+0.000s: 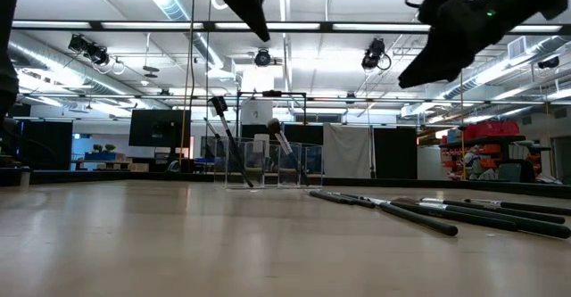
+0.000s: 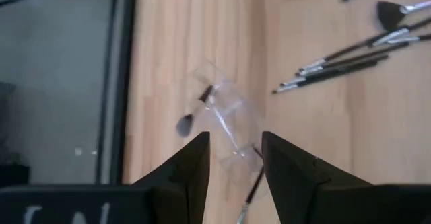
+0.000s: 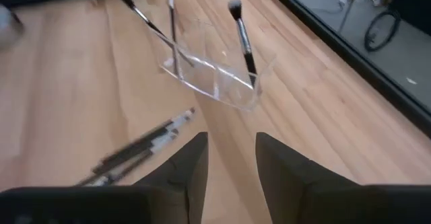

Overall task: Put items in baskets/containers
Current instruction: Put the black eyeshadow brush into the transparent organizer

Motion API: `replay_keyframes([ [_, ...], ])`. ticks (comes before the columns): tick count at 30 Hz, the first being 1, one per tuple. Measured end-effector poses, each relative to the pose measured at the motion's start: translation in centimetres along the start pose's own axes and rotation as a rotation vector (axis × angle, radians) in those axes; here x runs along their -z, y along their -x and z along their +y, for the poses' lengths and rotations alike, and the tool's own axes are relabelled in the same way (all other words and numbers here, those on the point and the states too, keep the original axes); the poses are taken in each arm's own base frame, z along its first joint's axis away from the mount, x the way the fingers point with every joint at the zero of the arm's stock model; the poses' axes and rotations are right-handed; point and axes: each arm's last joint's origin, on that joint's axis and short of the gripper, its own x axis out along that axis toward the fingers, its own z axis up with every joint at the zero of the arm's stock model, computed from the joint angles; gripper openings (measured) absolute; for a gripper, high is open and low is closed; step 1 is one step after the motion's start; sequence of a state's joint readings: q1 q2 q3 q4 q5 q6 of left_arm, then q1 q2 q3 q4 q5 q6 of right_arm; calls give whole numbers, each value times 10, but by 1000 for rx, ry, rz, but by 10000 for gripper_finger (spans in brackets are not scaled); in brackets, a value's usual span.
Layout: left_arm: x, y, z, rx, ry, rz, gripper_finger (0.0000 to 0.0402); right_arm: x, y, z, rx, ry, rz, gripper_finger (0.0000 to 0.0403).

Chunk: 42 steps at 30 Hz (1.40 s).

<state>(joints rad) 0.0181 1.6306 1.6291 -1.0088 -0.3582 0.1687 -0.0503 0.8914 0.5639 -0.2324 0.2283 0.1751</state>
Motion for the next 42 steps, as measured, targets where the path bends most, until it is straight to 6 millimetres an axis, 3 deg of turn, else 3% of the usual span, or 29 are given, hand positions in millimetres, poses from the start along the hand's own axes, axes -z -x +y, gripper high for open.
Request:
replay_keyframes([
  [8,6,-1,2,-19,5,58,138,1,27,2,-65,-26,-110,127],
  [13,21,10,0,-33,53,176,138,10,24,4,-81,-10,-108,127],
  [21,22,27,-18,-85,27,115,138,12,22,4,-79,9,-125,127],
  [23,27,23,-25,-91,18,75,138,12,22,4,-78,12,-121,127],
  [28,68,-2,-42,-93,57,-5,138,12,21,4,-78,15,-120,127],
  [32,92,-16,-49,-100,152,-195,138,11,21,4,-81,-4,-132,127],
  [37,105,-27,-62,-70,194,-453,138,19,17,8,-102,-95,-38,127],
  [42,110,-35,-69,-61,157,-493,138,39,8,17,-76,-246,166,123],
])
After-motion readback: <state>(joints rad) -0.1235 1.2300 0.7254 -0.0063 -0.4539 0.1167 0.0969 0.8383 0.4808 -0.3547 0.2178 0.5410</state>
